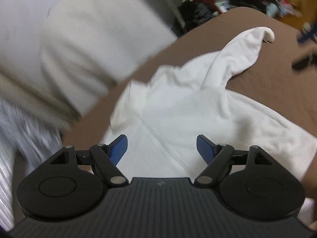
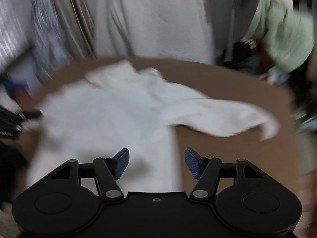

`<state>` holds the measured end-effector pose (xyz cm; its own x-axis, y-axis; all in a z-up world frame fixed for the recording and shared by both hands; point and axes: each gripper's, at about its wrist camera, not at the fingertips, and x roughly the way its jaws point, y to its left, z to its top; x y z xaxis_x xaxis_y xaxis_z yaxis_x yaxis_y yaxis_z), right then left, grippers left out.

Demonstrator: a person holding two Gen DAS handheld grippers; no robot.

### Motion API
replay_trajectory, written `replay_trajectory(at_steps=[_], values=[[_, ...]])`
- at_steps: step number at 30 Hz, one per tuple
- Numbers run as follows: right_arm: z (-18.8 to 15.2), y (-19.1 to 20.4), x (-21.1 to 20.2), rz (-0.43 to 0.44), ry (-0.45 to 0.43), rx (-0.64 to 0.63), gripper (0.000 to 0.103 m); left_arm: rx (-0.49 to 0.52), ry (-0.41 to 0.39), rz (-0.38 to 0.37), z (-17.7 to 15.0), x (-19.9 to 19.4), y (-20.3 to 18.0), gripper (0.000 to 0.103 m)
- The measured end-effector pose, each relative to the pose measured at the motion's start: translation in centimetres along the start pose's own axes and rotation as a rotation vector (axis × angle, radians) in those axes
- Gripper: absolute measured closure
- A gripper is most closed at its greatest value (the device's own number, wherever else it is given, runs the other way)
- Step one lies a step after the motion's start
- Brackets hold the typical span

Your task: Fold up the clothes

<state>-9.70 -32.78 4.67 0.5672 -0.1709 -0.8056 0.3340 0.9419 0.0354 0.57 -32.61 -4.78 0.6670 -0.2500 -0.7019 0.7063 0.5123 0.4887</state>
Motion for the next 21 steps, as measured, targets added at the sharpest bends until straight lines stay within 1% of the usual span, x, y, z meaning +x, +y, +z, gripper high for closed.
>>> replay_trajectory(at_steps=[1,2,3,4,5,7,8,9,10,11,13,15,16,17,18,20,21], values=[[0.7,-0.4,-0.6,-0.011,0.004,-0.029,0.035,-0.006,-0.012,-0.011,0.7,0.5,-0.2,0.023],[1.2,-1.1,-0.9,0.013,-0.014,-0.044,0.031,-0.04,-0.011,-0.035,1.3,1.3,-0.2,0.018],[1.6,-1.9,-1.0,0.038,-0.024,-0.053,0.027,-0.075,-0.01,-0.06,1.8,2.1,-0.1,0.017],[1.9,-2.8,-0.3,0.052,-0.019,-0.045,0.018,-0.088,0.011,-0.067,2.1,3.3,-0.1,0.017],[2.3,-3.9,0.8,0.043,0.005,-0.018,0.016,-0.086,0.047,-0.063,2.3,4.8,-0.2,0.017],[3.2,-5.8,4.4,-0.027,0.109,0.056,0.016,-0.082,0.117,-0.053,2.7,7.8,-0.2,0.017],[3.6,-7.0,6.4,-0.057,0.157,0.102,0.016,-0.086,0.131,-0.044,3.0,9.2,-0.2,0.017],[3.9,-8.5,8.2,-0.062,0.176,0.149,0.016,-0.092,0.131,-0.03,3.3,10.3,-0.2,0.017],[4.0,-9.9,9.7,-0.05,0.174,0.196,0.016,-0.115,0.132,-0.027,3.5,11.6,-0.1,0.017],[3.8,-11.6,11.0,-0.029,0.161,0.266,0.016,-0.162,0.137,-0.041,3.8,13.0,0.1,0.017],[2.3,-15.5,13.3,0.026,0.114,0.461,0.016,-0.278,0.152,-0.1,3.8,15.5,0.5,0.017],[-0.5,-19.0,15.4,0.061,0.115,0.663,0.016,-0.402,0.167,-0.191,3.3,17.7,0.9,0.017],[-1.9,-20.3,16.3,0.089,0.107,0.739,0.016,-0.461,0.174,-0.247,2.8,18.8,1.1,0.017],[-2.9,-21.1,16.9,0.12,0.083,0.783,0.016,-0.52,0.181,-0.302,2.4,19.9,1.2,0.017],[-3.8,-22.0,17.4,0.143,0.059,0.818,0.016,-0.566,0.179,-0.341,1.9,21.0,1.3,0.017],[-4.7,-23.2,17.9,0.166,0.01,0.846,0.016,-0.639,0.16,-0.393,1.0,23.0,1.6,0.017],[-4.7,-23.4,17.9,0.164,-0.014,0.836,0.016,-0.661,0.144,-0.401,0.7,23.9,1.7,0.017]])
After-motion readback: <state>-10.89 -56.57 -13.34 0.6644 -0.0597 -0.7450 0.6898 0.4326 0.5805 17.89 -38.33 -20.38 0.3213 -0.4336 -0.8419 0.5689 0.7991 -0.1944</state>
